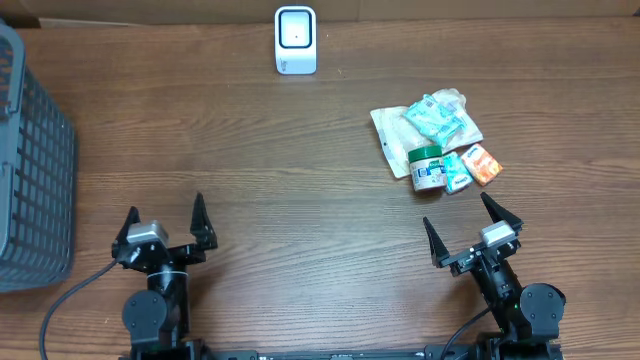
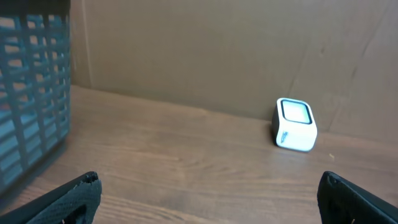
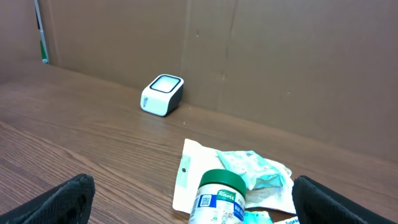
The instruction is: Scan the item barcode
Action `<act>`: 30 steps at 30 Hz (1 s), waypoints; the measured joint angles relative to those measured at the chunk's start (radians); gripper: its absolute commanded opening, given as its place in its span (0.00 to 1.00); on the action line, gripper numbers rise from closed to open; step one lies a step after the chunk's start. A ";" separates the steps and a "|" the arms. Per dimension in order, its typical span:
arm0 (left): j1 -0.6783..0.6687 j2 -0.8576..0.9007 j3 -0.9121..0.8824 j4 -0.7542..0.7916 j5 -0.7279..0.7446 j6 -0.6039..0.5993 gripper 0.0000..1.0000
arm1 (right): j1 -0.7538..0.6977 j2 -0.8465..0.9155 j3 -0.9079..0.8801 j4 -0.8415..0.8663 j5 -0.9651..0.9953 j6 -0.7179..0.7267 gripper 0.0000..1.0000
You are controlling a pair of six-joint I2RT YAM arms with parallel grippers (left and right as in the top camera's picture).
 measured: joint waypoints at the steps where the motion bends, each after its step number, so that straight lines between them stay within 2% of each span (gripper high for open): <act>1: 0.000 -0.024 -0.009 -0.040 0.000 0.000 1.00 | 0.000 0.000 0.000 0.000 0.000 0.000 1.00; 6: 0.000 -0.082 -0.022 -0.145 -0.006 0.002 1.00 | 0.000 0.000 0.000 0.000 0.000 0.000 1.00; 30: 0.000 -0.084 -0.022 -0.146 -0.006 0.002 1.00 | 0.000 0.000 0.000 0.000 0.000 0.000 1.00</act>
